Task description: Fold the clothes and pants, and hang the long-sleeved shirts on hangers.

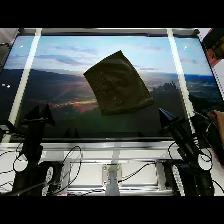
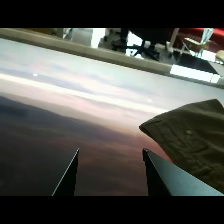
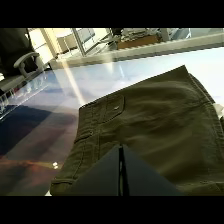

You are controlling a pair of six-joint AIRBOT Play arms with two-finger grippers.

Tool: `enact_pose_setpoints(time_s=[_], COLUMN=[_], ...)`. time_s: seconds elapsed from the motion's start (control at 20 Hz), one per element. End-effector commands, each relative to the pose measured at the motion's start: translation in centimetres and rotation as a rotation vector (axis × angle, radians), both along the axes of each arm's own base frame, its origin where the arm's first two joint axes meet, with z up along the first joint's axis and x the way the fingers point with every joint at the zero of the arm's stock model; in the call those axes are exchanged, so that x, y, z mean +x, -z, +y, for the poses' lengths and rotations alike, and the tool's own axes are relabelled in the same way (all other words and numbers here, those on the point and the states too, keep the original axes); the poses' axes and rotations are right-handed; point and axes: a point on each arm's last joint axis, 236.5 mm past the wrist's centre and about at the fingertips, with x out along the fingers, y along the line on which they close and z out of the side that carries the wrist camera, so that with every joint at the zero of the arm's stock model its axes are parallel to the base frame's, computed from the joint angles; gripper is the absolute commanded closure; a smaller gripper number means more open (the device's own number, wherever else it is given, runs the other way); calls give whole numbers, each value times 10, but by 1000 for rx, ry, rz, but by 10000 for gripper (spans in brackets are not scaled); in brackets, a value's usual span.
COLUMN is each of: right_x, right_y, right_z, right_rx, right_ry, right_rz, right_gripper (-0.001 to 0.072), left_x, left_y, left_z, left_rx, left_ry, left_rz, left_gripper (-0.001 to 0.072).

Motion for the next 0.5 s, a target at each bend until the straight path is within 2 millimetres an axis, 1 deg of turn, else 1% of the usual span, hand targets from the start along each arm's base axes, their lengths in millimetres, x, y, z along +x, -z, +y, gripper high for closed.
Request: enact_pose_setpoints(time_s=[0.0,0.1,0.15,0.2,0.25,0.35,0.45], right_x=[0,0,0,0,0,0,0], right_y=[0,0,0,0,0,0,0], right_z=[1,1,1,1,1,1,0], right_rx=[25,25,26,26,26,26,27], right_ry=[-4,-4,-4,-4,-4,-4,-1], right_rz=[13,13,13,13,13,13,13], right_gripper=[680,679,680,680,680,679,680], left_x=[0,0,0,0,0,-1,-4], left_y=[6,3,0,-6,-15,-40,-80], left_z=[0,-5,-5,-5,-9,-10,-18], left_rx=[-57,-104,-152,-206,-206,-185,-12], left_ry=[-3,18,18,19,35,46,77], left_rz=[11,7,2,-8,-24,-71,-142], left_gripper=[253,253,378,676,671,671,673])
